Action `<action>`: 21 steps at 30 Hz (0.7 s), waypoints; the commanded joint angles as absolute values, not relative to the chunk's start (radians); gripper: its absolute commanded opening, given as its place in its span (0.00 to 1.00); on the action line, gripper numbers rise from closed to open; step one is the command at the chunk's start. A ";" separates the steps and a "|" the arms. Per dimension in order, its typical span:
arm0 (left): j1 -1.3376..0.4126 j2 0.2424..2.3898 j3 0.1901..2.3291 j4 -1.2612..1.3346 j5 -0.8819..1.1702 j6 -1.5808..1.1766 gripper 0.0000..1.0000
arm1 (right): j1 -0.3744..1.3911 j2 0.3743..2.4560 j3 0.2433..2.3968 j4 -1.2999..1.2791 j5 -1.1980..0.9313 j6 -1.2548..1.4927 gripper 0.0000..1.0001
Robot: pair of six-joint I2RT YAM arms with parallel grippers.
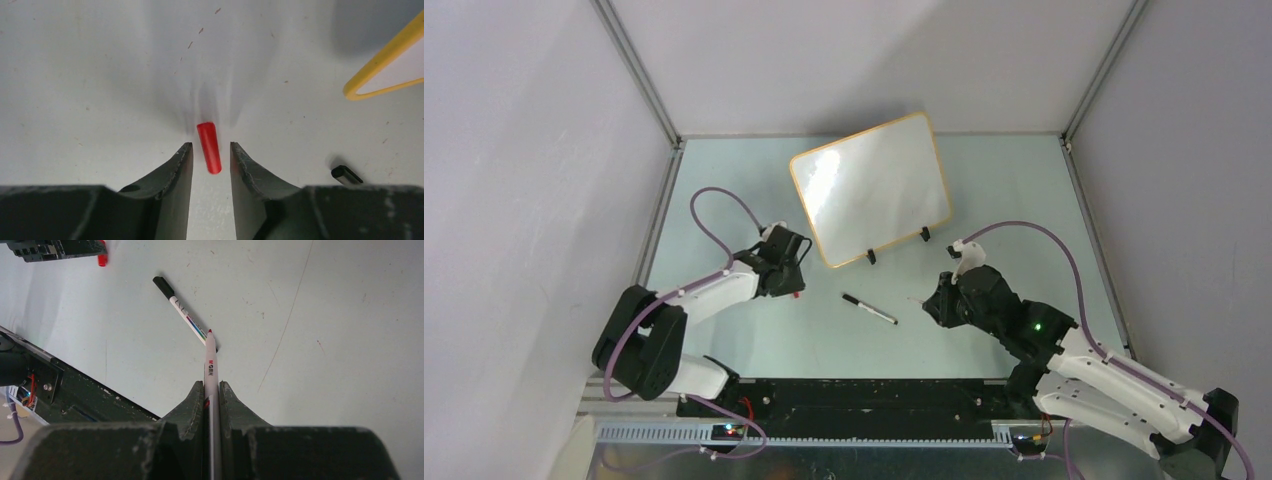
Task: Write a sentence on the whiteboard
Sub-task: Place the pen cap at the center of the board, then hold the whiteboard on the whiteboard stand.
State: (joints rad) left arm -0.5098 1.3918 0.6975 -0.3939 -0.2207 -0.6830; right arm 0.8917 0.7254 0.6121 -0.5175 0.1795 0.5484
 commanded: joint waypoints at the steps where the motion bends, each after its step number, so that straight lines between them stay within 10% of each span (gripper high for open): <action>1: -0.505 1.352 0.694 -0.360 -0.207 -0.670 0.43 | 0.883 0.719 0.653 -0.526 0.198 0.535 0.00; 21: -0.505 0.977 0.594 -0.382 -0.212 -0.694 0.50 | 0.798 0.743 0.661 -0.561 0.195 0.887 0.00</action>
